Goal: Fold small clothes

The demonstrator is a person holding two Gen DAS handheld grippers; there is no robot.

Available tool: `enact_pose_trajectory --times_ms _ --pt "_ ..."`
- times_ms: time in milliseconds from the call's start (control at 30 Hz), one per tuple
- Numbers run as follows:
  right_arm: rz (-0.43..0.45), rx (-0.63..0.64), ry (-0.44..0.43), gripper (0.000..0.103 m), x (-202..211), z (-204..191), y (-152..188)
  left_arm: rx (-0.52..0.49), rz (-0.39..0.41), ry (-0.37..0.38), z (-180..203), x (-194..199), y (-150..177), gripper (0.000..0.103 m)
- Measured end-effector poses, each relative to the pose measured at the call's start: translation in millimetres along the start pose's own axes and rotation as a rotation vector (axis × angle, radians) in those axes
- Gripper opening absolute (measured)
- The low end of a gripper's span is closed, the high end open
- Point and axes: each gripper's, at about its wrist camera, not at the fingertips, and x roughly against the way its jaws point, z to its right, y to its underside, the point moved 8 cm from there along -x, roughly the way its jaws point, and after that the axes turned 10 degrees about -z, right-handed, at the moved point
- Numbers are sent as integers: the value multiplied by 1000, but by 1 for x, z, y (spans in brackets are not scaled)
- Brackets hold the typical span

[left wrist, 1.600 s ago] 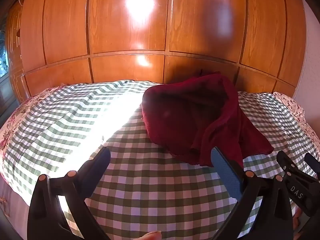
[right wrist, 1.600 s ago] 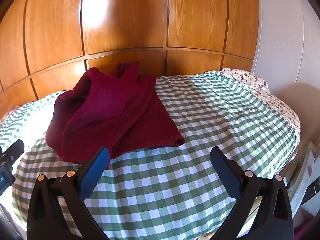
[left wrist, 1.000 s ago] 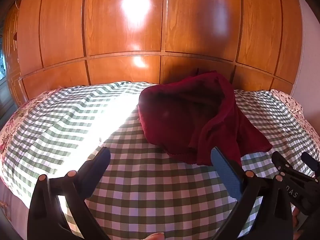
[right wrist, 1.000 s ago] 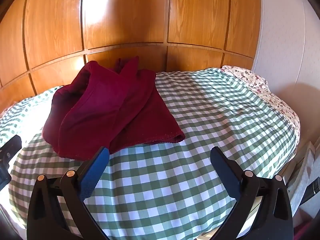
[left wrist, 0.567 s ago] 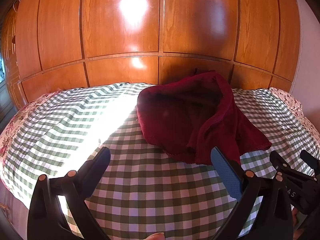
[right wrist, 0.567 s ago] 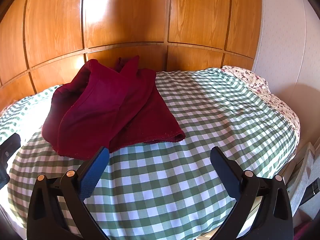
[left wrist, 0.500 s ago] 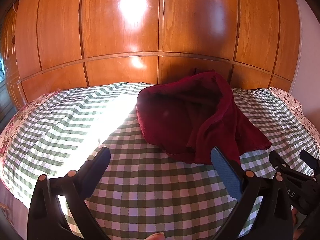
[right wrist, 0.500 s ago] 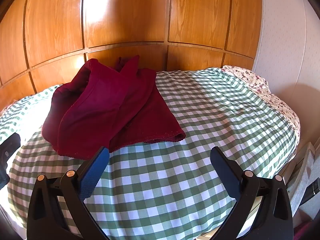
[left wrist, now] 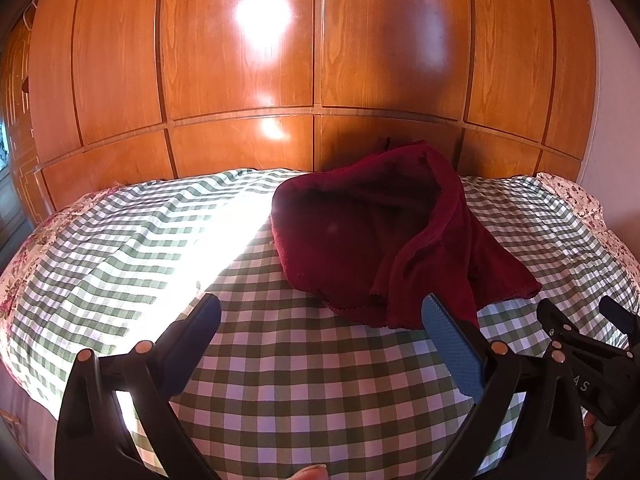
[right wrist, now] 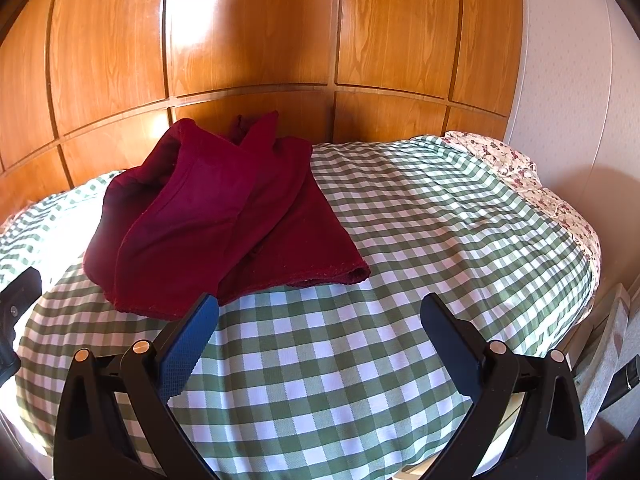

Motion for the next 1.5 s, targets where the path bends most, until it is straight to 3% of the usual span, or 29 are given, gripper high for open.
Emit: enact_pose_trajectory --times_ms 900,1500 --pt "0 5 0 100 0 -2 0 -25 28 2 4 8 0 100" --pt "-23 0 1 100 -9 3 5 -123 30 84 31 7 1 100"
